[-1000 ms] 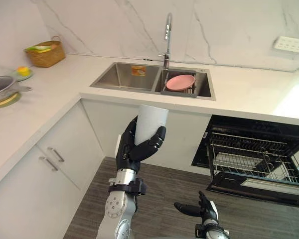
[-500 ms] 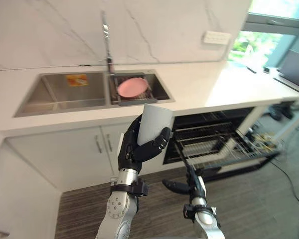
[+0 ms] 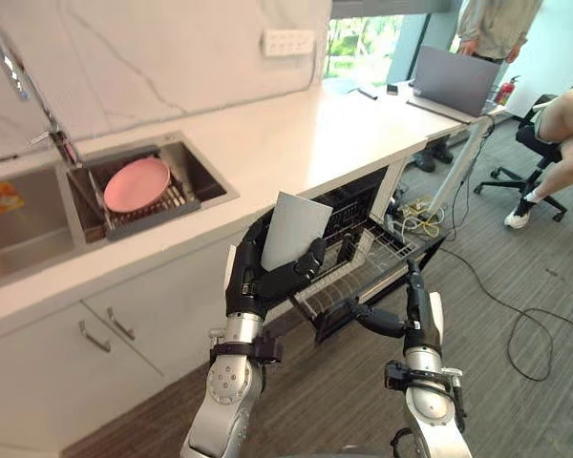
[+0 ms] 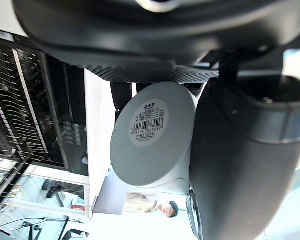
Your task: Walk over to the sink, pick up the cup, carry it to the dishwasher, place the cup inside the dishwasher, then close the dishwasher door
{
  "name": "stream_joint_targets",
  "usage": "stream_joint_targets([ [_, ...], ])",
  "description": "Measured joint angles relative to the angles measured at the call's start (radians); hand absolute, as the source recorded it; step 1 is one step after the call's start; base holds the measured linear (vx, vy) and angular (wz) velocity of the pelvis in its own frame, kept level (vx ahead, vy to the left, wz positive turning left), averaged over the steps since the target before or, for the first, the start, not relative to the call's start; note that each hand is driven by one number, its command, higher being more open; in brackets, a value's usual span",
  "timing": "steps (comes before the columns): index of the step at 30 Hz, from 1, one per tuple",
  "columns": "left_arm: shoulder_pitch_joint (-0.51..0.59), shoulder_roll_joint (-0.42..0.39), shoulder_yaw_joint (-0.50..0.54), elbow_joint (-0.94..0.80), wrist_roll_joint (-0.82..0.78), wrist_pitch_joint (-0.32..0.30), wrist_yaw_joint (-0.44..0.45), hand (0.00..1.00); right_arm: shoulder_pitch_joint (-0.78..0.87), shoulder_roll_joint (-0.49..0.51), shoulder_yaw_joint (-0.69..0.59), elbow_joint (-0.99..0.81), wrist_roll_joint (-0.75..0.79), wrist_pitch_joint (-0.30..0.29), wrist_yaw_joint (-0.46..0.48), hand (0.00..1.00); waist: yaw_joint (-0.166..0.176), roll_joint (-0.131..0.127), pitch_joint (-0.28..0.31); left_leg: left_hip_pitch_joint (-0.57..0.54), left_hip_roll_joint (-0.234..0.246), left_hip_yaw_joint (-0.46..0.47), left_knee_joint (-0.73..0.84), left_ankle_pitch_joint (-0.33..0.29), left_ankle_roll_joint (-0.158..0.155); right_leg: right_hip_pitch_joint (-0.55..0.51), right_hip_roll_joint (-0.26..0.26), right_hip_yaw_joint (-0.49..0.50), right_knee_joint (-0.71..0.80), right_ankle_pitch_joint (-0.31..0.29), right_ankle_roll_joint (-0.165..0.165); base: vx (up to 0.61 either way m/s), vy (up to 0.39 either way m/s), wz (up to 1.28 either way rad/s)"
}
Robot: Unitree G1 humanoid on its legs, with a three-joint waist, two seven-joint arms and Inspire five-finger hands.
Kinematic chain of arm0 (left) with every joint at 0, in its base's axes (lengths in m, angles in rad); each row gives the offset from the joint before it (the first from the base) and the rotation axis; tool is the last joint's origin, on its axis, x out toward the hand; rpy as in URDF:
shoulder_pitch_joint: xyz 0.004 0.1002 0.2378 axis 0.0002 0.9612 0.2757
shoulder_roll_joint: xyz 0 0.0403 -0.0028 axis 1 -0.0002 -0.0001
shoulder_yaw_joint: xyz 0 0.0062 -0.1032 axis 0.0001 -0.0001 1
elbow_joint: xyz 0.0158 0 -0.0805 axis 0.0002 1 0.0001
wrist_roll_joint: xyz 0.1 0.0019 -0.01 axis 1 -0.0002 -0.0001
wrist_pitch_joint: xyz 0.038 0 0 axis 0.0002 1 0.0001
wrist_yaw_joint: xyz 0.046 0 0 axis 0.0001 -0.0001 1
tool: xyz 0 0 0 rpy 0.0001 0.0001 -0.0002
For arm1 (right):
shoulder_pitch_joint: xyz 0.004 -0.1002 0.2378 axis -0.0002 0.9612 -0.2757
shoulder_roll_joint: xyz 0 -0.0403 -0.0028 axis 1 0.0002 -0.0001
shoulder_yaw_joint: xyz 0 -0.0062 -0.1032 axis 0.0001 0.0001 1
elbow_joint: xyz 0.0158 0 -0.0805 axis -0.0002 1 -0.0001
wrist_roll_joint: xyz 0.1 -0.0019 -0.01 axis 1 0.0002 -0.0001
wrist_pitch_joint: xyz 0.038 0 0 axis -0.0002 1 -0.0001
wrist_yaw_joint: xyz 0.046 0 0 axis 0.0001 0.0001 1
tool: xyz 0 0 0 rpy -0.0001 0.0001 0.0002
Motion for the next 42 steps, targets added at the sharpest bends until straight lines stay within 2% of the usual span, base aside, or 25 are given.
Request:
stream_joint_targets([
  [1, 0.0, 0.0, -0.01, 0.0, 0.0, -0.005, -0.001, 0.0, -0.012, -0.001, 0.005, -0.006, 0.004, -0.02, 0.004, 1.0, 0.011, -0.004, 0.002, -0.058, -0.02, -0.02, -0.033, -0.035, 0.014, 0.005, -0.012, 0.021, -0.011, 0.0, 0.0, 0.16, 0.087, -0.61],
  [2, 0.001, -0.001, -0.012, 0.0, 0.001, -0.005, -0.002, 0.0, -0.034, -0.006, 0.007, 0.0, 0.009, -0.031, 0.007, 1.0, 0.021, -0.008, 0.004, -0.108, -0.06, -0.07, -0.118, -0.052, 0.022, 0.006, -0.03, 0.044, -0.015, 0.001, 0.005, 0.16, 0.105, -0.55],
  [4, 0.001, 0.003, -0.009, 0.001, 0.001, -0.005, 0.0, 0.0, -0.064, -0.016, 0.01, 0.021, 0.017, -0.035, 0.008, 1.0, 0.024, -0.011, 0.005, -0.143, -0.118, -0.154, -0.282, -0.033, 0.012, 0.007, -0.051, 0.067, -0.012, 0.011, 0.039, 0.16, 0.162, -0.5],
  [5, 0.002, 0.004, -0.008, 0.002, 0.002, -0.005, 0.004, 0.0, -0.084, -0.029, 0.01, 0.051, 0.021, -0.04, 0.008, 1.0, 0.031, -0.006, 0.002, -0.142, -0.153, -0.224, -0.453, 0.053, 0.009, 0.009, -0.057, 0.086, -0.009, 0.005, 0.061, 0.19, 0.211, -0.59],
  [6, 0.003, 0.008, -0.007, 0.003, 0.003, -0.006, 0.013, 0.0, -0.089, -0.039, 0.011, 0.076, 0.021, -0.042, 0.008, 1.0, 0.04, -0.002, -0.001, -0.117, -0.16, -0.23, -0.505, 0.171, 0.025, 0.022, -0.057, 0.105, -0.009, -0.002, 0.074, 0.23, 0.236, -0.42],
  [7, 0.005, 0.02, -0.01, 0.004, 0.003, -0.005, 0.019, 0.0, -0.086, -0.031, 0.012, 0.1, 0.023, -0.039, 0.009, 1.0, 0.033, -0.028, 0.001, -0.082, -0.179, -0.221, -0.54, 0.185, 0.033, 0.038, -0.078, 0.109, -0.015, -0.006, 0.089, 0.23, 0.212, -0.09],
  [8, 0.002, 0.031, -0.008, 0.003, 0.003, -0.006, 0.022, 0.0, -0.077, -0.024, 0.011, 0.11, 0.023, -0.039, 0.016, 1.0, 0.025, -0.057, 0.0, -0.063, -0.203, -0.219, -0.577, 0.195, 0.045, 0.048, -0.104, 0.1, -0.026, -0.006, 0.091, 0.26, 0.23, 0.14],
  [9, 0.003, 0.046, -0.009, 0.003, 0.003, -0.006, 0.022, 0.0, -0.074, -0.021, 0.011, 0.111, 0.023, -0.039, 0.026, 1.0, 0.023, -0.072, -0.005, -0.052, -0.22, -0.214, -0.603, 0.2, 0.053, 0.05, -0.123, 0.097, -0.035, -0.004, 0.093, 0.18, 0.162, 0.1],
  [11, 0.007, 0.065, -0.009, 0.003, 0.003, -0.005, 0.022, 0.0, -0.075, -0.017, 0.011, 0.111, 0.025, -0.04, 0.036, 1.0, 0.023, -0.075, -0.007, -0.022, -0.239, -0.205, -0.646, 0.208, 0.065, 0.052, -0.136, 0.097, -0.037, 0.002, 0.102, 0.12, 0.107, -0.03],
  [14, 0.007, 0.068, -0.009, 0.001, 0.004, -0.006, 0.022, 0.0, -0.074, -0.016, 0.01, 0.112, 0.04, -0.04, 0.059, 1.0, 0.022, -0.074, -0.008, 0.027, -0.25, -0.195, -0.701, 0.217, 0.073, 0.069, -0.146, 0.102, -0.037, 0.011, 0.117, 0.09, 0.07, -0.09],
  [19, 0.007, 0.074, -0.006, 0.0, 0.02, -0.006, 0.02, 0.0, -0.071, -0.016, -0.004, 0.112, 0.107, -0.041, 0.08, 1.0, 0.016, -0.075, -0.008, 0.04, -0.252, -0.192, -0.738, 0.231, 0.075, 0.068, -0.146, 0.101, -0.05, 0.02, 0.13, 0.03, 0.009, -0.03],
  [29, -0.002, 0.078, 0.058, -0.042, 0.042, -0.009, 0.04, 0.0, -0.07, -0.027, -0.007, 0.079, 0.297, -0.051, 0.151, 1.0, 0.015, -0.075, -0.008, 0.055, -0.254, -0.167, -0.798, 0.277, 0.071, 0.057, -0.145, 0.112, -0.078, 0.023, 0.135, -0.06, -0.02, -0.08],
  [33, -0.024, 0.078, 0.084, -0.041, 0.062, -0.009, 0.059, 0.0, -0.078, -0.038, -0.003, 0.008, 0.375, -0.086, 0.173, 1.0, 0.012, -0.072, -0.011, 0.056, -0.263, -0.161, -0.841, 0.3, 0.072, 0.046, -0.147, 0.114, -0.097, 0.031, 0.137, -0.1, -0.003, -0.04],
  [38, -0.039, 0.081, 0.11, -0.036, 0.1, -0.008, 0.077, 0.0, -0.116, -0.058, 0.029, -0.023, 0.485, -0.105, 0.199, 1.0, -0.001, -0.072, -0.013, 0.07, -0.266, -0.161, -0.883, 0.338, 0.066, 0.039, -0.146, 0.115, -0.098, 0.039, 0.137, -0.05, -0.001, -0.01],
  [42, -0.077, 0.087, 0.116, -0.026, 0.133, -0.008, 0.091, 0.0, -0.14, -0.06, 0.057, -0.043, 0.57, -0.109, 0.226, 1.0, -0.006, -0.071, -0.014, 0.07, -0.268, -0.158, -0.9, 0.355, 0.075, 0.031, -0.146, 0.119, -0.102, 0.045, 0.138, -0.01, 0.002, -0.02],
])
